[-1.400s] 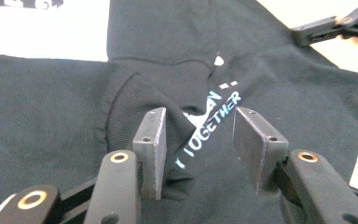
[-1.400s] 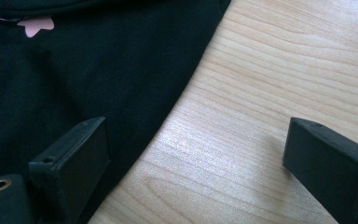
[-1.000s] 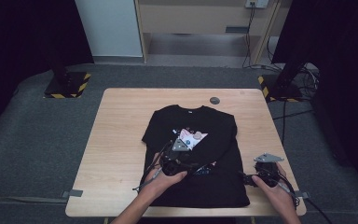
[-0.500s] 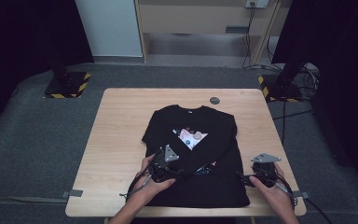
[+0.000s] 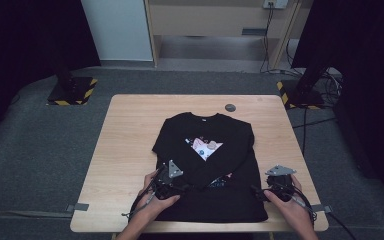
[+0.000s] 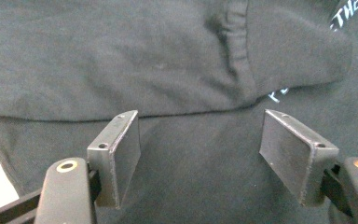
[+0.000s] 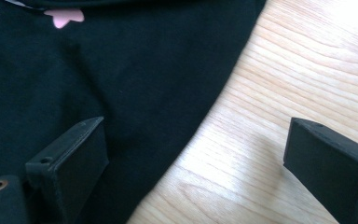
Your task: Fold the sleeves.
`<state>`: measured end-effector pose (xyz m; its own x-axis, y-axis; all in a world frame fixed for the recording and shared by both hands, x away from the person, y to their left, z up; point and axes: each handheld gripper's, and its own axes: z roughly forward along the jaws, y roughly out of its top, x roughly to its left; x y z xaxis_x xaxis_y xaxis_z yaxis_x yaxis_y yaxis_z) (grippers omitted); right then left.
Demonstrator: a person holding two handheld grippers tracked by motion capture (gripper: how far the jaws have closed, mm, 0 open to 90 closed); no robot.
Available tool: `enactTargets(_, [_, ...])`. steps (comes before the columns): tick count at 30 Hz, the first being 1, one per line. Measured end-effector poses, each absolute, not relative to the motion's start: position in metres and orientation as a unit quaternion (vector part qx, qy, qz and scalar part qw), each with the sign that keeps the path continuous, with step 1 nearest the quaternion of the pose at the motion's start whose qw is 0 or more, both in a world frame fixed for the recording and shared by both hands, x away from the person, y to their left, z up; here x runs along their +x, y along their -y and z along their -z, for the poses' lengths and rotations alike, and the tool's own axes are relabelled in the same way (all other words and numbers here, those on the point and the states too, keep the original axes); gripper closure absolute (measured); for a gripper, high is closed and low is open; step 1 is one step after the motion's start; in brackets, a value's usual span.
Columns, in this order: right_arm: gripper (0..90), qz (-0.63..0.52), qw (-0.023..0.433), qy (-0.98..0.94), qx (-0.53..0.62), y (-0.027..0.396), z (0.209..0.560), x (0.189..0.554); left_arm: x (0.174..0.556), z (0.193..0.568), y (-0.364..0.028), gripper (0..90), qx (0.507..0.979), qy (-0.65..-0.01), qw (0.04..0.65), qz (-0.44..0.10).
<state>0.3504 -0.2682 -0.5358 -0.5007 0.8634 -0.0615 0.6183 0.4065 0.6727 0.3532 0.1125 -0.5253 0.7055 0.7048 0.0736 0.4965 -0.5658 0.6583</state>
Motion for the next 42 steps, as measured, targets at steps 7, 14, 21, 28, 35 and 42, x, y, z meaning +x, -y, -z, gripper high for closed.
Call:
enactTargets(7, [6.5,-0.296,0.201,-0.812,0.46,0.276,0.536,0.35,0.352,0.528,-0.115,28.7,0.865,-0.351,0.319,-0.164])
enactTargets(14, [6.6,-0.297,0.196,-0.811,0.463,0.278,0.536,0.35,0.348,0.53,-0.118,29.0,0.86,-0.358,0.328,-0.16])
enactTargets(21, [5.6,-0.297,0.193,-0.815,0.459,0.277,0.536,0.354,0.342,0.531,-0.121,30.4,0.856,-0.361,0.332,-0.16])
enactTargets(28, [5.6,-0.299,0.19,-0.813,0.462,0.276,0.537,0.354,0.335,0.532,-0.12,31.6,0.856,-0.358,0.334,-0.167])
enactTargets(35, [5.3,-0.304,0.176,-0.81,0.469,0.283,0.538,0.351,0.332,0.532,-0.121,31.4,0.855,-0.358,0.34,-0.159])
enactTargets(42, [5.1,-0.303,0.176,-0.811,0.469,0.284,0.537,0.35,0.33,0.534,-0.117,25.0,0.855,-0.356,0.343,-0.156])
